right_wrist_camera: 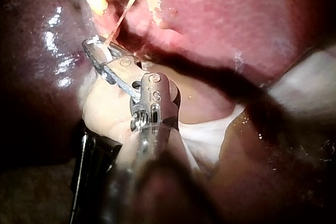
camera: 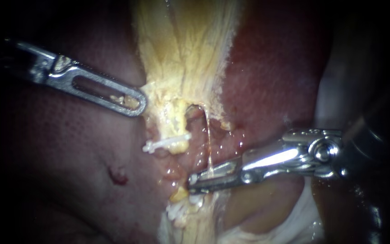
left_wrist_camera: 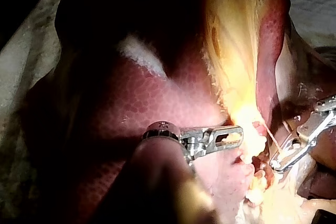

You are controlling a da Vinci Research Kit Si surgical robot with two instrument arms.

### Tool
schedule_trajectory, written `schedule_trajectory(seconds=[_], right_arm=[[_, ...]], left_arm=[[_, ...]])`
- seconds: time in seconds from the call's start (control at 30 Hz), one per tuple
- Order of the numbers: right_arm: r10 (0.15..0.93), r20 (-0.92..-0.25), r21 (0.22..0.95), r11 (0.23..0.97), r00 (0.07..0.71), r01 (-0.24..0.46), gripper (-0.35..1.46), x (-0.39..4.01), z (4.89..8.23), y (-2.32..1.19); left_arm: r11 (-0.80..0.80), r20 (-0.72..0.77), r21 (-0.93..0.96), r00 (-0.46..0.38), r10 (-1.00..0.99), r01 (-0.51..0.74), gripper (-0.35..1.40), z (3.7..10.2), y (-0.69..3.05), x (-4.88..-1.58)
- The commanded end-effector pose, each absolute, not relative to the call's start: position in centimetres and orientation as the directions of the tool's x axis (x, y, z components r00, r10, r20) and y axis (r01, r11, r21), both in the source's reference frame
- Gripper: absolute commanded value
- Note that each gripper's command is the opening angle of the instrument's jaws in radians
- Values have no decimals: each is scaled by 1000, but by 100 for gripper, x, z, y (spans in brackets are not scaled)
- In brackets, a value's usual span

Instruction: Going back second clip right tube

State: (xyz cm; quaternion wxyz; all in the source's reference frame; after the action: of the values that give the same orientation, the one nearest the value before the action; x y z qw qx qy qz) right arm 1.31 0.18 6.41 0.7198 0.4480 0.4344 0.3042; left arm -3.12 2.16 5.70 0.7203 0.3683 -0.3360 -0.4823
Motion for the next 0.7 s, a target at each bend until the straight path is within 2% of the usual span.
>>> schedule_trajectory(seconds=[0.03, 0.2, 0.3, 0.4, 0.7], right_arm=[[827, -353, 909, 414, 438, -49, -35, 131, 641, 18], [829, -354, 910, 412, 433, -45, -35, 131, 641, 18], [836, -359, 912, 408, 416, -33, 7, 132, 641, 18], [843, -363, 911, 410, 396, -37, 33, 135, 642, 17], [847, -366, 909, 414, 384, -46, 44, 140, 644, 16]], left_arm=[[264, 129, 855, 309, -942, 447, -35, 570, 216, -312], [264, 129, 855, 310, -942, 447, -35, 571, 216, -313], [264, 129, 855, 310, -942, 446, -35, 571, 217, -313], [264, 129, 855, 310, -942, 446, -35, 572, 217, -313], [265, 130, 855, 310, -942, 447, -35, 573, 216, -313]])
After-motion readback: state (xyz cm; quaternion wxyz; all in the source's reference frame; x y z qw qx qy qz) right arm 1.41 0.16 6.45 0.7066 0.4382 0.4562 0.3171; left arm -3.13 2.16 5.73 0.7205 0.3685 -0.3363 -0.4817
